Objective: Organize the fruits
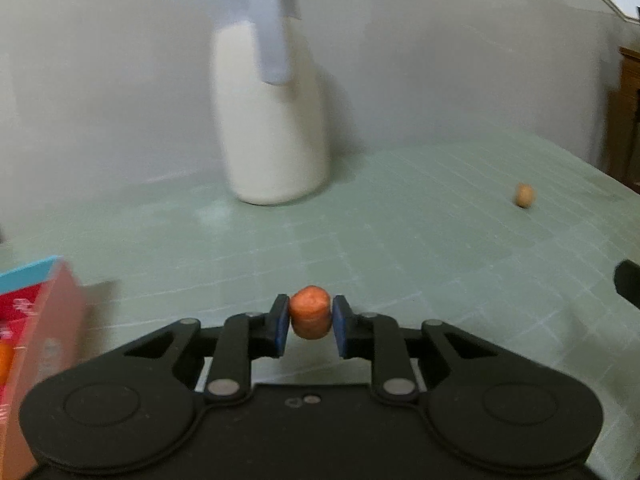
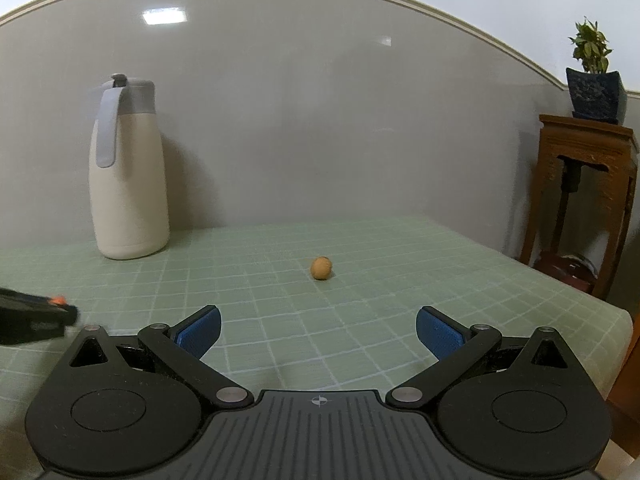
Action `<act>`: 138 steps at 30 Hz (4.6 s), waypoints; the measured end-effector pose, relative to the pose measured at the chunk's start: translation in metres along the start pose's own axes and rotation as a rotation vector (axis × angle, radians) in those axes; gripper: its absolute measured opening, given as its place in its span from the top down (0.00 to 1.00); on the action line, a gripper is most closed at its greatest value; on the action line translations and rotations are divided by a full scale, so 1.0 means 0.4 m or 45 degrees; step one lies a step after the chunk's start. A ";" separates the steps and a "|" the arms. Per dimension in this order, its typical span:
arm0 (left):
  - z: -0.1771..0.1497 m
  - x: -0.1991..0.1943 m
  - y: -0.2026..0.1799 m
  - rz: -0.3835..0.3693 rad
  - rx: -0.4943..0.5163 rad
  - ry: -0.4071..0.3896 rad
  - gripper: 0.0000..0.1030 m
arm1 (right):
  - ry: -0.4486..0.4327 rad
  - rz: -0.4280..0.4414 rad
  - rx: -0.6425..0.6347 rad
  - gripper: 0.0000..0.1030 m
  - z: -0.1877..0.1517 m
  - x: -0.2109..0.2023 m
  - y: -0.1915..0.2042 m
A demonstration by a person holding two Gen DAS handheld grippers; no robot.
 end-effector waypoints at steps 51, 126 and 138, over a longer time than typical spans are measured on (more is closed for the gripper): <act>-0.176 -0.276 0.545 0.857 -0.359 -0.048 0.09 | 0.179 0.125 0.017 0.11 0.094 0.343 0.054; -0.250 -0.479 0.675 0.810 -0.545 0.030 0.06 | 0.282 1.061 -0.135 0.17 0.094 -0.161 0.668; -0.121 -0.734 0.481 0.605 -0.457 -0.051 0.06 | 0.226 0.880 -0.063 0.00 0.182 -0.370 0.452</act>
Point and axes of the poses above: each gripper's, at about its wrist camera, not at the fingertips, and x roughly the way its jaws point, y to its left, z to its top, the point moved 6 cm from there along x, roughly the way its jaws point, and after that the axes turned 3 degrees about z, right-handed, at the moved point
